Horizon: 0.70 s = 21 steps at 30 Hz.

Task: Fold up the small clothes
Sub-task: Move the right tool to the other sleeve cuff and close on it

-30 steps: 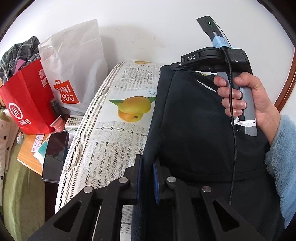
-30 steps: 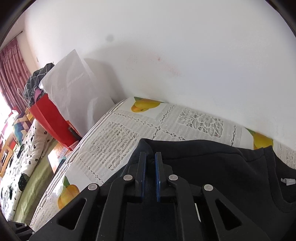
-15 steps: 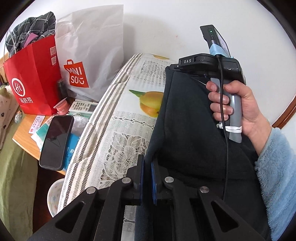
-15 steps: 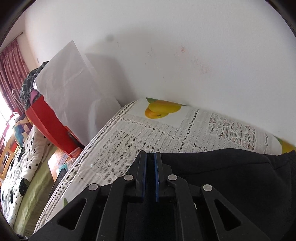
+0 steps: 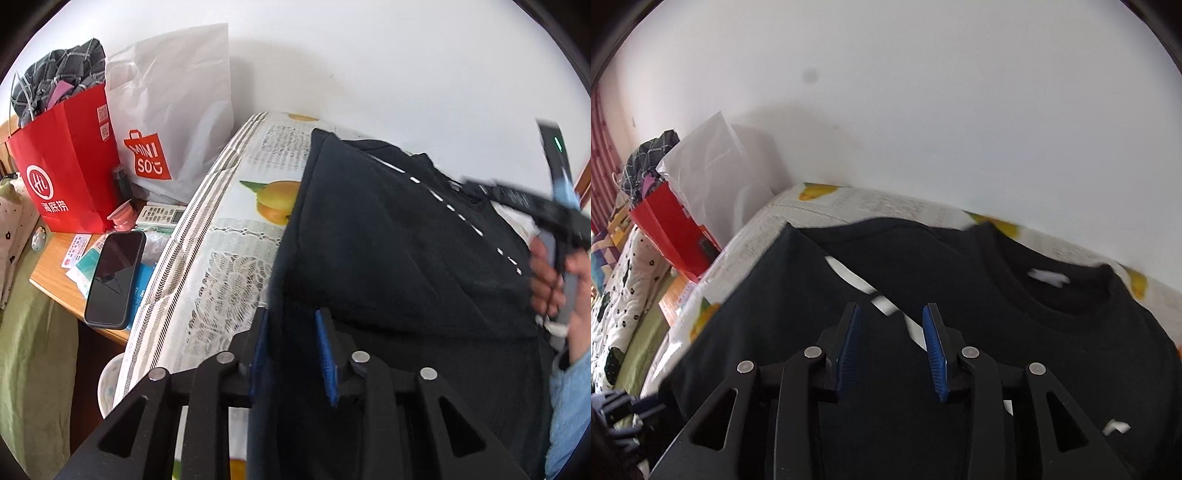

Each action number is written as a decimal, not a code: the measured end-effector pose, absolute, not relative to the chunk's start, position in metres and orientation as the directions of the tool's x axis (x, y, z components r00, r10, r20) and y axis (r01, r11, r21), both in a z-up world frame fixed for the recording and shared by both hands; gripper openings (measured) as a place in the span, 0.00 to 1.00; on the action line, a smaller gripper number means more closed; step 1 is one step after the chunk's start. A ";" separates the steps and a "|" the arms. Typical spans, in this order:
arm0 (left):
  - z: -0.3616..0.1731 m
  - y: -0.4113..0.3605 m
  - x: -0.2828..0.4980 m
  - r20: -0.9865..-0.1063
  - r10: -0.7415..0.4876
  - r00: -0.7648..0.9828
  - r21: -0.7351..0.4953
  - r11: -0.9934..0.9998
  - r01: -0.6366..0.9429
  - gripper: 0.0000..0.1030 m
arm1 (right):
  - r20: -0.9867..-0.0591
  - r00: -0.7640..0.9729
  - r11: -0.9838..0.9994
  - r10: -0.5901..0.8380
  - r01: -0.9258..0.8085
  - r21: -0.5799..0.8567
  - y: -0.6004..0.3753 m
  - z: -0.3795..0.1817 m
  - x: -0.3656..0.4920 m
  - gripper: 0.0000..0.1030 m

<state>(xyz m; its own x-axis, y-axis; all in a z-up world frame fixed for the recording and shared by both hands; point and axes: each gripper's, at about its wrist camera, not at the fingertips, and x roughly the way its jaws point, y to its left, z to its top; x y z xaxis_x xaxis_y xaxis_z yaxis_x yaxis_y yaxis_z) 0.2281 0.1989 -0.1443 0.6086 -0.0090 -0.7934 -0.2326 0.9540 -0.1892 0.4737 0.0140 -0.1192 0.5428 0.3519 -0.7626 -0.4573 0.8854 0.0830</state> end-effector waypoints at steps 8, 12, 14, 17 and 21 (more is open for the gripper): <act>-0.114 0.159 0.192 -0.777 -0.046 0.627 -0.192 0.967 -0.167 0.29 | -0.796 0.592 0.982 0.124 -0.190 0.011 -0.183 -0.118 0.384 0.36; -0.100 0.133 0.174 -0.769 -0.072 0.635 -0.199 0.971 -0.131 0.46 | -0.777 0.629 1.000 0.009 -0.025 -0.009 -0.275 -0.107 0.326 0.41; -0.094 0.120 0.165 -0.761 -0.068 0.645 -0.187 0.975 -0.118 0.52 | -0.766 0.640 0.998 -0.058 0.039 -0.043 -0.312 -0.104 0.302 0.51; -0.088 0.098 0.155 -0.757 -0.059 0.650 -0.164 0.981 -0.102 0.52 | -0.749 0.636 0.981 -0.186 0.159 -0.108 -0.374 -0.107 0.263 0.53; -0.088 0.074 0.146 -0.757 -0.078 0.649 -0.170 0.982 -0.080 0.52 | -0.763 0.591 0.957 -0.261 0.264 -0.123 -0.438 -0.124 0.226 0.53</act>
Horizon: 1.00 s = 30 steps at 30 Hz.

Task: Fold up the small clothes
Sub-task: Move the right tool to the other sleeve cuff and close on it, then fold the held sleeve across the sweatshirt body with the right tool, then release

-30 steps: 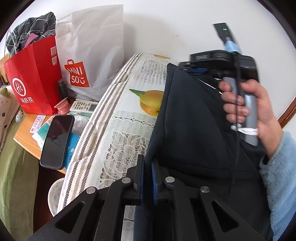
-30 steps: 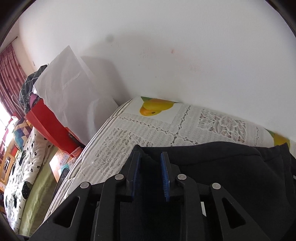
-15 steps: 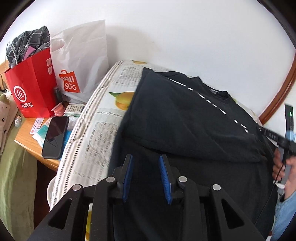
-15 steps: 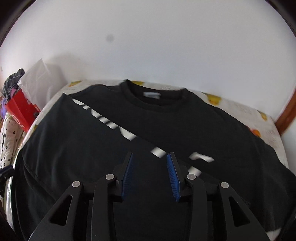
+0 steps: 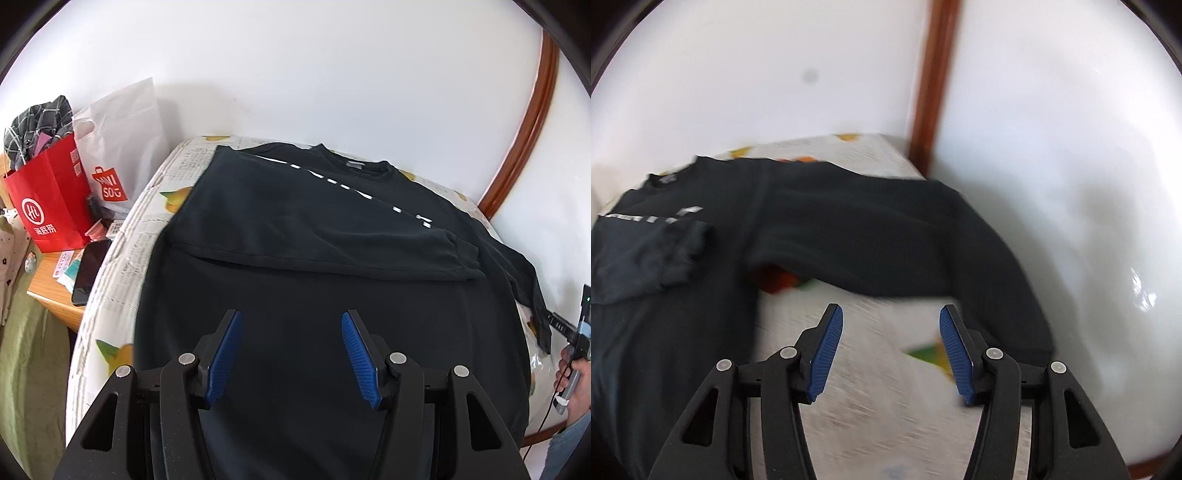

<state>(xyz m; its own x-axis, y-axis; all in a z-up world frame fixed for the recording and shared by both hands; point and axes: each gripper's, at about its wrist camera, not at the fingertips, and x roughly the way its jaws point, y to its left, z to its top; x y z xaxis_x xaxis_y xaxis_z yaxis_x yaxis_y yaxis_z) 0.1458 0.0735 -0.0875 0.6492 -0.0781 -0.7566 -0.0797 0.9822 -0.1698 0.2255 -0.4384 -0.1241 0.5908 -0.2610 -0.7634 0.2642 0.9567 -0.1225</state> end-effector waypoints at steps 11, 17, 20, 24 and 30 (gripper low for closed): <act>-0.102 0.020 0.150 -0.812 -0.106 0.574 -0.164 0.985 -0.051 0.52 | -0.824 0.520 0.950 -0.223 0.306 -0.064 -0.503 -0.180 0.191 0.52; -0.096 0.017 0.151 -0.808 -0.099 0.581 -0.162 0.985 -0.058 0.53 | -0.801 0.533 0.923 -0.273 0.381 -0.060 -0.507 -0.184 0.198 0.31; -0.099 0.025 0.151 -0.814 -0.095 0.573 -0.168 0.983 -0.076 0.53 | -0.791 0.529 0.919 -0.306 0.381 -0.101 -0.506 -0.185 0.205 0.11; -0.102 0.040 0.152 -0.821 -0.081 0.565 -0.164 0.981 -0.099 0.53 | -0.814 0.511 0.920 -0.278 0.385 -0.073 -0.510 -0.178 0.212 0.09; -0.113 0.068 0.147 -0.831 0.016 0.556 -0.082 0.985 -0.151 0.53 | -0.781 0.607 0.949 -0.145 0.309 0.065 -0.478 -0.123 0.223 0.09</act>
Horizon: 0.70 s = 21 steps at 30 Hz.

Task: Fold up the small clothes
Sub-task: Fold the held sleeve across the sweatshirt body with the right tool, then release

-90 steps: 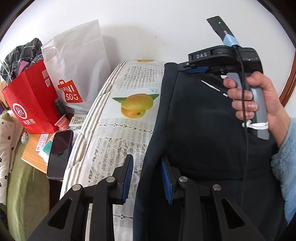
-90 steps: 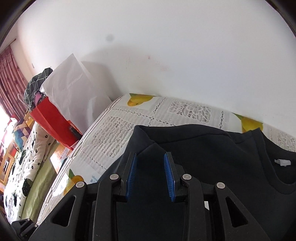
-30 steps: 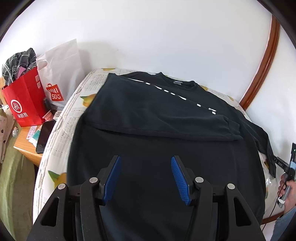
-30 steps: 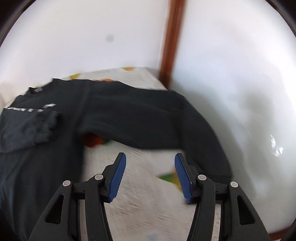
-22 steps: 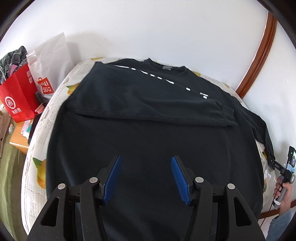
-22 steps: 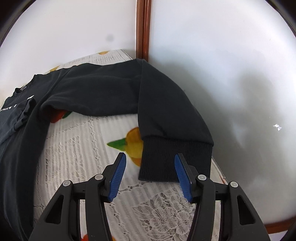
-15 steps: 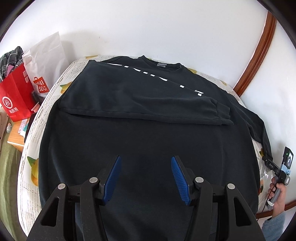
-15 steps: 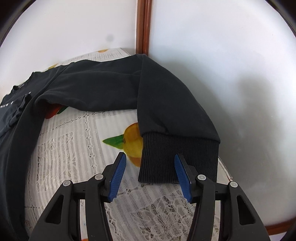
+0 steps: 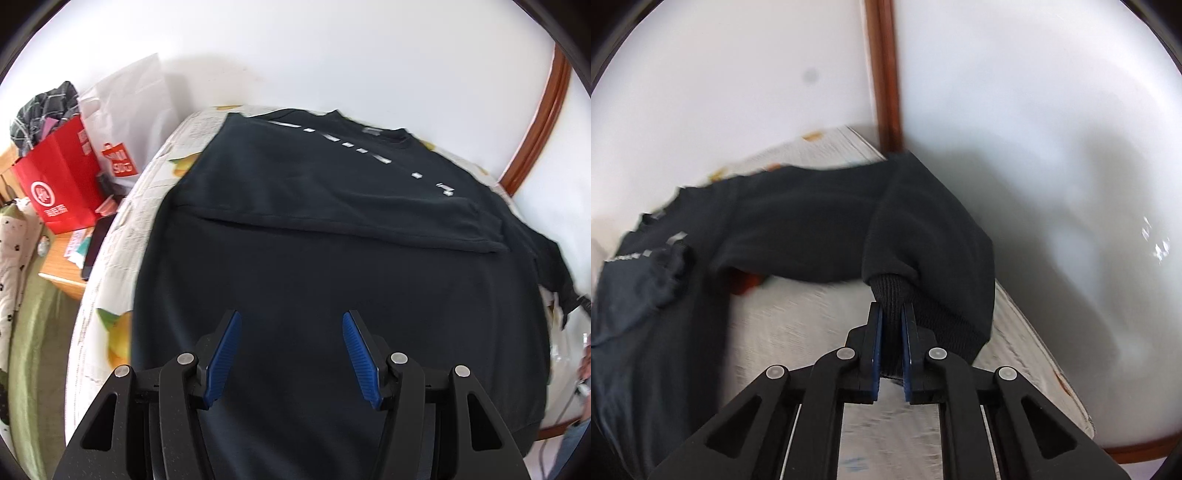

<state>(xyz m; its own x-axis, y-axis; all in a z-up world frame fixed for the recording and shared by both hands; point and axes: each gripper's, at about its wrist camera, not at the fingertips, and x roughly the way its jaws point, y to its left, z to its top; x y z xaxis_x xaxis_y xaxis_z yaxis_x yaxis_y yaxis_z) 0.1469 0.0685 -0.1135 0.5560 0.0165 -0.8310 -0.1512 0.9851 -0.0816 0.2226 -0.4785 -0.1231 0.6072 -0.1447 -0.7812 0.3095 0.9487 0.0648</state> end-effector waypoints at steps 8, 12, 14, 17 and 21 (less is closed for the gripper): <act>-0.142 0.113 0.139 -0.866 0.093 0.490 -0.007 0.980 -0.198 0.54 | -0.720 0.687 0.982 0.100 0.049 0.183 -0.355 -0.052 0.262 0.08; -0.153 0.129 0.136 -0.861 0.152 0.485 0.054 0.976 -0.212 0.56 | -0.707 0.675 0.972 0.213 -0.070 0.226 -0.284 -0.040 0.280 0.08; -0.158 0.137 0.135 -0.858 0.159 0.488 0.058 0.975 -0.216 0.60 | -0.704 0.655 0.959 0.275 -0.134 0.250 -0.244 -0.038 0.292 0.08; -0.159 0.142 0.134 -0.812 0.228 0.537 0.109 0.964 -0.244 0.62 | -0.705 0.613 0.934 0.357 -0.210 0.290 -0.192 -0.041 0.302 0.08; -0.166 0.137 0.140 -0.790 0.257 0.557 0.166 0.964 -0.209 0.63 | -0.694 0.541 0.879 0.476 -0.277 0.388 -0.132 -0.045 0.319 0.08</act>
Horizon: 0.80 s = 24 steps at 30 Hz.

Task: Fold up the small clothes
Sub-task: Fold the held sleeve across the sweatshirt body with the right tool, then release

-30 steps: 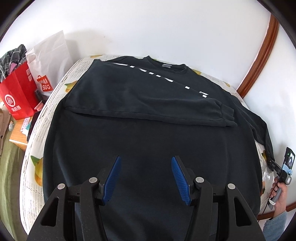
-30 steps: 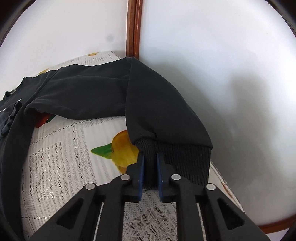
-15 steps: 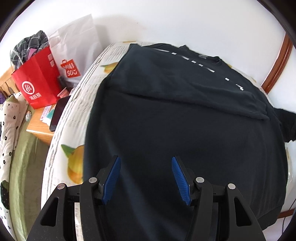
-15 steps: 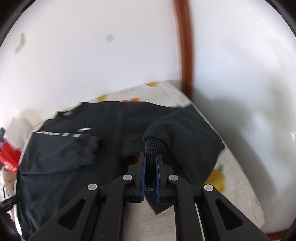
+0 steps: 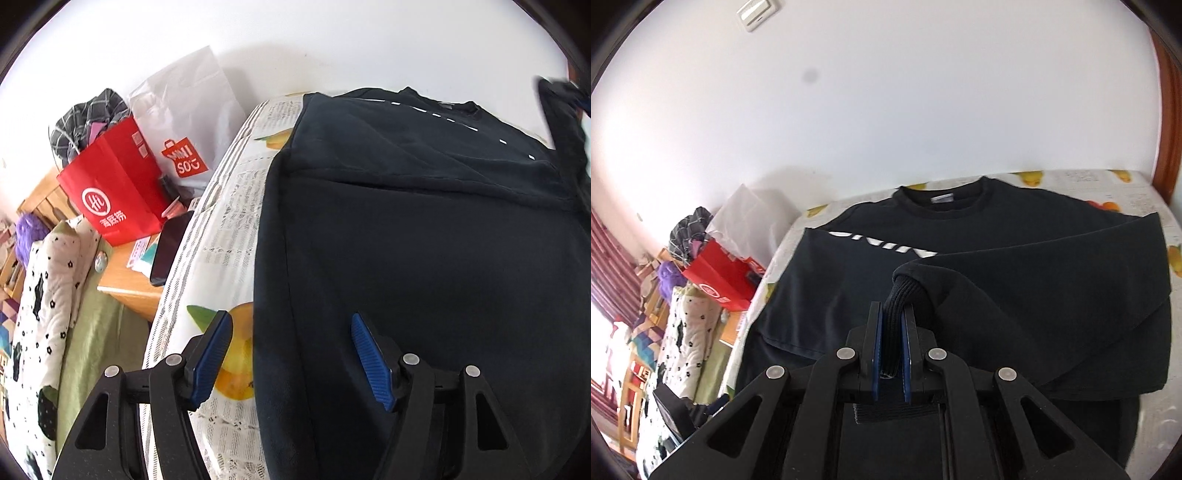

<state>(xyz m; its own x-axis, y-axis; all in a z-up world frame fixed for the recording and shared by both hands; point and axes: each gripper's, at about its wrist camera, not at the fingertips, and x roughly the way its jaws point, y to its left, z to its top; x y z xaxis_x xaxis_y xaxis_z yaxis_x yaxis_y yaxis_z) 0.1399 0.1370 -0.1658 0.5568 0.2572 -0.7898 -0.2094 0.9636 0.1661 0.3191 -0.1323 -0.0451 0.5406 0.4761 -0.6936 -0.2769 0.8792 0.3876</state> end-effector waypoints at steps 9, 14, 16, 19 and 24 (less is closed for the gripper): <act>-0.172 0.162 0.138 -0.807 0.097 0.582 -0.032 0.978 -0.207 0.67 | -0.633 0.399 0.746 0.663 -0.418 0.517 -0.018 -0.052 0.356 0.08; -0.175 0.154 0.138 -0.796 0.133 0.590 0.016 0.980 -0.199 0.69 | -0.643 0.369 0.734 0.671 -0.456 0.504 0.036 -0.069 0.377 0.08; -0.175 0.157 0.137 -0.797 0.119 0.592 -0.001 0.980 -0.198 0.69 | -0.662 0.343 0.735 0.666 -0.455 0.504 0.047 -0.080 0.383 0.08; -0.176 0.157 0.136 -0.796 0.119 0.593 0.002 0.981 -0.193 0.71 | -0.683 0.334 0.745 0.649 -0.458 0.484 0.056 -0.095 0.388 0.13; -0.176 0.156 0.136 -0.798 0.122 0.590 0.005 0.981 -0.196 0.71 | -0.602 0.293 0.658 0.743 -0.481 0.579 0.043 -0.098 0.382 0.31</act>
